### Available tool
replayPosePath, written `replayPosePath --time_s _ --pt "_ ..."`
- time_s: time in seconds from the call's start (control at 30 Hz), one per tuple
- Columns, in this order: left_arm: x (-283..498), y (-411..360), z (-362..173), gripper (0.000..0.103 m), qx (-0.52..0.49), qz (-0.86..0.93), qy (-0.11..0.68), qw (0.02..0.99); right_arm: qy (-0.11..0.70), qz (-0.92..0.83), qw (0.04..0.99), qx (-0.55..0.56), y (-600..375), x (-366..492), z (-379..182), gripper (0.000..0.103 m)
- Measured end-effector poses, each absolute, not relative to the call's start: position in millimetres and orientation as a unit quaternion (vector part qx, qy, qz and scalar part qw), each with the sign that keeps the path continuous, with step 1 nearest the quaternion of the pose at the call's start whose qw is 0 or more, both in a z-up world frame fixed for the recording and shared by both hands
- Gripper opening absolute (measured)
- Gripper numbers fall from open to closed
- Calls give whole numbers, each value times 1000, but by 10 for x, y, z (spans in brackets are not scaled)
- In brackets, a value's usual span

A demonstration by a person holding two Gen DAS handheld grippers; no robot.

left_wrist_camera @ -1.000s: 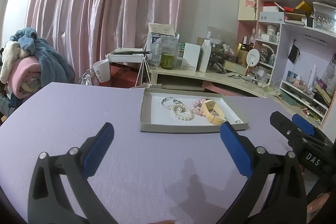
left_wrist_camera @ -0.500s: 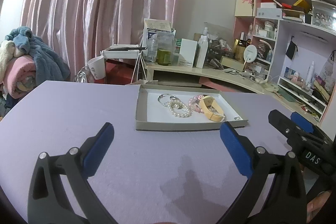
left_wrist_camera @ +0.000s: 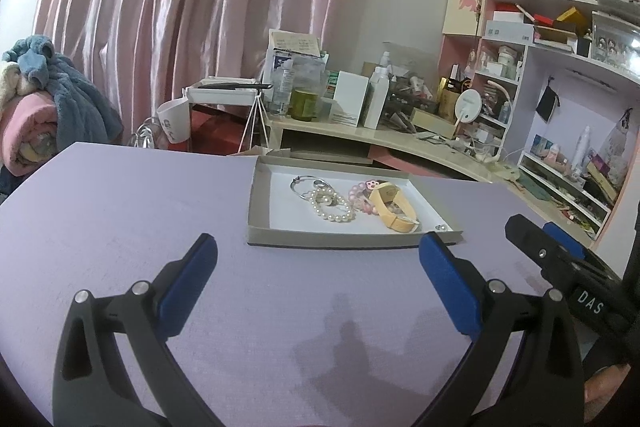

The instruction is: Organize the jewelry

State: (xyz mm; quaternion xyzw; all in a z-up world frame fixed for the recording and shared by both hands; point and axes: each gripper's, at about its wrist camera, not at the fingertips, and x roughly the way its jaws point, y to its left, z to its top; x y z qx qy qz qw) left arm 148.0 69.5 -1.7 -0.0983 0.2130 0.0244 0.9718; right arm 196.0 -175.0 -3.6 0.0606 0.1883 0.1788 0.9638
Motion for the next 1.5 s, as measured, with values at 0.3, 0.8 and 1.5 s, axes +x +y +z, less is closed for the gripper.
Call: replayPosePath --time_s 0.3,0.8,1.5 --pt "1488 703 -25 101 -105 13 213 971 191 186 961 67 -1758 1974 -38 102" --pt "1492 679 -33 101 -105 16 214 971 193 185 961 67 -1762 1973 -46 102" --pt "1549 649 -121 101 -93 22 217 971 195 185 961 68 -1793 1963 -76 102"
